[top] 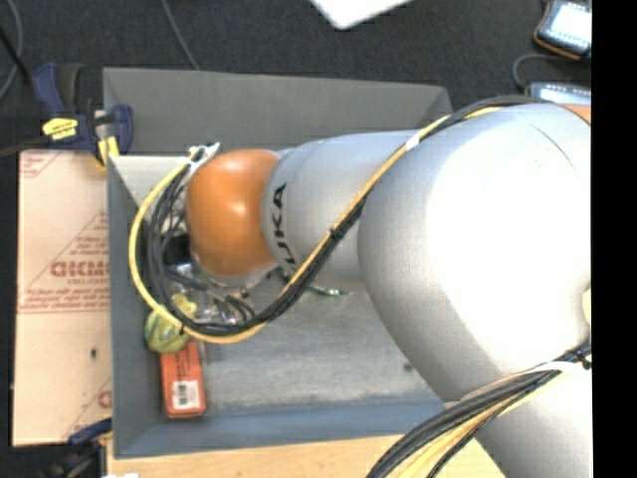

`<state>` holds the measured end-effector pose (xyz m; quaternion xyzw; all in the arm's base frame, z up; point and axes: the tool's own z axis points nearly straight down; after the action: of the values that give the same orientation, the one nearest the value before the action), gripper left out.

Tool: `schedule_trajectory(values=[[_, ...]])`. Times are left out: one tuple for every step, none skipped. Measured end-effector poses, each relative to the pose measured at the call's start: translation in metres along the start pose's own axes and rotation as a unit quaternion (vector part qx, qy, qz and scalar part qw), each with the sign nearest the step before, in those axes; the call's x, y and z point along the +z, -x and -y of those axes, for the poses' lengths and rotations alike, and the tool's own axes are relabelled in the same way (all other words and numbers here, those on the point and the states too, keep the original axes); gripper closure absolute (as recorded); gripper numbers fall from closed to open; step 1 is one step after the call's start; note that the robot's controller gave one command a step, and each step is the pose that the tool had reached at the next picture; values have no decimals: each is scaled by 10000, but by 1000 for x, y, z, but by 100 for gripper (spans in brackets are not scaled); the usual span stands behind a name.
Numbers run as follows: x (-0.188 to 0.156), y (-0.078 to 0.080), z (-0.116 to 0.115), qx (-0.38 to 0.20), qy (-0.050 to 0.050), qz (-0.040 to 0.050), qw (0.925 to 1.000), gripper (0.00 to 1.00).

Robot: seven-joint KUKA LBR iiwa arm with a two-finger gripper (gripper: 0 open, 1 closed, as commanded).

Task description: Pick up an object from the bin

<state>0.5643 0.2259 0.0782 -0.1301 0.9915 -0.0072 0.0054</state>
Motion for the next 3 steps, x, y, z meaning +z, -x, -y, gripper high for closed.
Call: schedule_trajectory(values=[[-40, 8, 0, 184, 54, -6, 9998, 0], [-74, 5, 24, -332, 42, 57, 9994, 0], [-62, 12, 45, -1392, 37, 48, 9903, 0]])
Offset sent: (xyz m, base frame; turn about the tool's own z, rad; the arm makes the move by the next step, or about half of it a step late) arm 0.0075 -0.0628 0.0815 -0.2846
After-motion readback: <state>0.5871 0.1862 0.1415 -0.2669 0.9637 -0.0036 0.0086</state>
